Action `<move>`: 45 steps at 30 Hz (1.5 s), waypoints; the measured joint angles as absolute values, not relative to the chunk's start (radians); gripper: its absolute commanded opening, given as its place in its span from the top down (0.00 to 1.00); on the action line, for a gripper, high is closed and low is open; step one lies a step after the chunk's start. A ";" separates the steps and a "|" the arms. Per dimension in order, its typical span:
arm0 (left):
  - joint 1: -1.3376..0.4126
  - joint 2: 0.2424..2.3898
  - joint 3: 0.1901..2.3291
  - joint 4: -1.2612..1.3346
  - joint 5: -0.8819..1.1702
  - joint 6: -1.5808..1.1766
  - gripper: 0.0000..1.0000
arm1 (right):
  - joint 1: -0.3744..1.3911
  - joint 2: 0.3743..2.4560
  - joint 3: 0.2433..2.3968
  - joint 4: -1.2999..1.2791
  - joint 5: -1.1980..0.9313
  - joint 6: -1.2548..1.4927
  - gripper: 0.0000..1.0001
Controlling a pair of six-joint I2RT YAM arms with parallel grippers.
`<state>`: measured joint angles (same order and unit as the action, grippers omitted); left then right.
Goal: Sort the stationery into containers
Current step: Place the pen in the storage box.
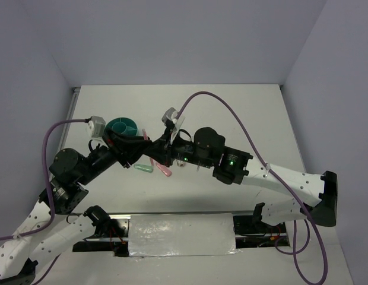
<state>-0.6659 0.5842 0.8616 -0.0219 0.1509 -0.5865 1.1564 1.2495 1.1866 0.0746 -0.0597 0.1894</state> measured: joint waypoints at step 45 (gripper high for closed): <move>-0.226 1.171 0.655 0.645 -0.538 -0.343 1.00 | 1.086 0.611 0.607 0.009 0.026 0.295 0.00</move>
